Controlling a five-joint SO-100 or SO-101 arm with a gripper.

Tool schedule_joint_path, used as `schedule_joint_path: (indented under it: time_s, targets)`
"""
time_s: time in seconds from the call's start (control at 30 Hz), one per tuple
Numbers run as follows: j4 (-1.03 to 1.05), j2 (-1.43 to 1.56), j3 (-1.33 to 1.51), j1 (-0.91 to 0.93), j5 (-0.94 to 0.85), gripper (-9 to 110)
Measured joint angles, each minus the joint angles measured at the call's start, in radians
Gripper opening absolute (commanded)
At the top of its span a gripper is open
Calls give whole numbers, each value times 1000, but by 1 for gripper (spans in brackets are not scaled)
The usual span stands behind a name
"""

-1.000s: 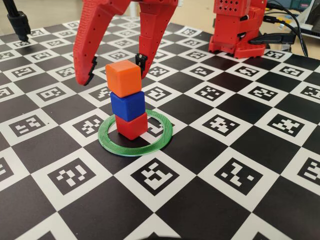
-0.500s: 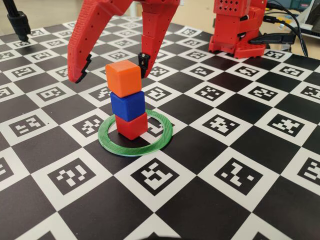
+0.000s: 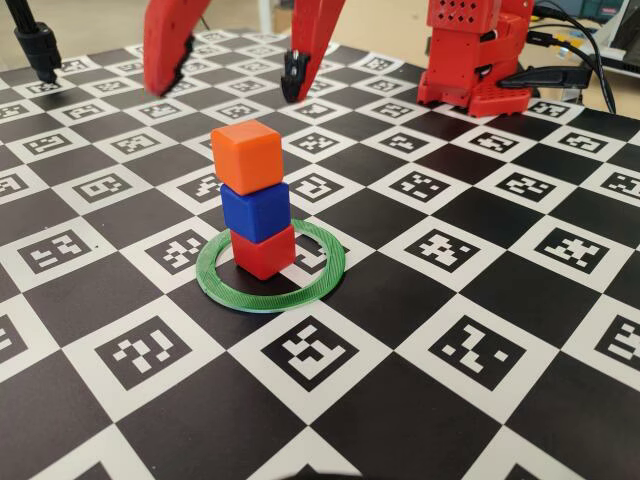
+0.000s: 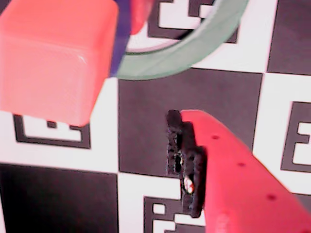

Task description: Grab the red cube then put it in the green circle then put the blue cube on top and finally the orange cube on top

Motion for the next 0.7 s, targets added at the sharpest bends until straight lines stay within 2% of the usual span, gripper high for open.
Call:
schedule_joint_path:
  time_s: [0.33,0.7]
  targets:
    - [-55,313,321,67,-86,42]
    - [-153,703,721,201,-307,19]
